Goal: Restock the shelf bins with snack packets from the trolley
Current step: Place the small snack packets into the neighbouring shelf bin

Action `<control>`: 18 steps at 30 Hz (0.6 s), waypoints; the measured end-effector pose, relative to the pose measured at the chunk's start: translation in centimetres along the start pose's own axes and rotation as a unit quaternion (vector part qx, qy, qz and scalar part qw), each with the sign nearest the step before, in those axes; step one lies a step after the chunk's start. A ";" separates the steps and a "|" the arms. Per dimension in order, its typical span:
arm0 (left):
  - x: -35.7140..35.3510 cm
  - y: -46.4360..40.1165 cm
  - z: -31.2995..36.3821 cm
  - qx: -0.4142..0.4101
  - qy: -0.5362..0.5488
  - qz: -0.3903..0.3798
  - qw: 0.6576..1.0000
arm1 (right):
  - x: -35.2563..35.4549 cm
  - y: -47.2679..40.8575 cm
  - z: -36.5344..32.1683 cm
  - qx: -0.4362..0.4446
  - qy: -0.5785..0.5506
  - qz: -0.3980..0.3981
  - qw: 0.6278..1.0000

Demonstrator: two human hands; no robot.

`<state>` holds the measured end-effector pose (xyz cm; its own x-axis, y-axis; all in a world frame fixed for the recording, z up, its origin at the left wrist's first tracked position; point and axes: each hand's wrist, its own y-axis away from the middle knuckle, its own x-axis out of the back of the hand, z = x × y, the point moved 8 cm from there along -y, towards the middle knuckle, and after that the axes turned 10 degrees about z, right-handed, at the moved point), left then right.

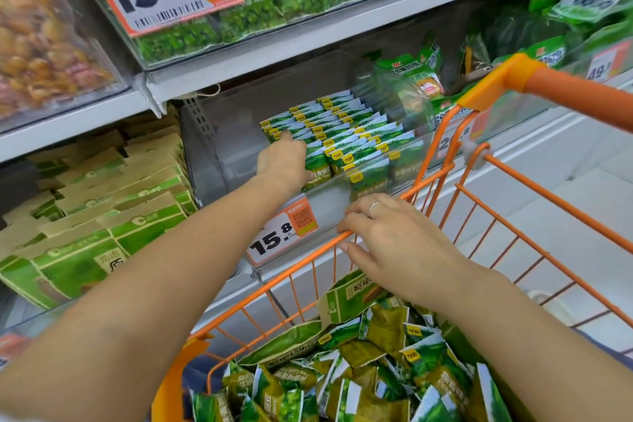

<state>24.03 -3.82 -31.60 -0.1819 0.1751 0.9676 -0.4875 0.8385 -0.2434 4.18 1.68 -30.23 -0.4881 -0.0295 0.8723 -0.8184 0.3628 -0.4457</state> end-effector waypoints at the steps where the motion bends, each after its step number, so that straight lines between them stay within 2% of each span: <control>1: 0.1 0.1 0.0 -0.001 0.002 0.004 1.000 | 0.6 -0.1 0.0 -0.001 -0.014 0.016 1.000; 4: 2.2 0.9 -0.6 0.031 0.106 0.065 0.992 | 3.2 -0.6 -0.2 -0.026 -0.071 0.058 0.995; 6: 5.5 2.3 -1.3 0.065 0.214 0.142 0.964 | 4.6 -0.9 0.2 -0.058 -0.097 0.052 0.992; 9: 9.9 7.0 -0.3 0.002 0.339 0.217 0.915 | 5.2 -1.0 0.8 -0.090 -0.084 0.024 0.992; 11: 10.6 11.6 1.5 -0.074 0.394 0.173 0.900 | 4.2 -0.8 0.7 -0.090 -0.061 -0.035 0.993; 14: 7.5 18.5 3.5 -0.158 0.343 0.013 0.926 | 0.9 1.0 0.4 -0.093 -0.043 -0.216 0.971; 18: 4.7 22.7 5.1 -0.216 0.286 -0.070 0.931 | -2.7 5.0 -0.7 -0.132 -0.125 -0.457 0.871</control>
<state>7.79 13.42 -32.94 0.4032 0.1911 0.8949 -0.0610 0.9814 -0.1820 1.65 4.27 -34.67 0.2531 -0.6076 0.7529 -0.8178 0.2813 0.5020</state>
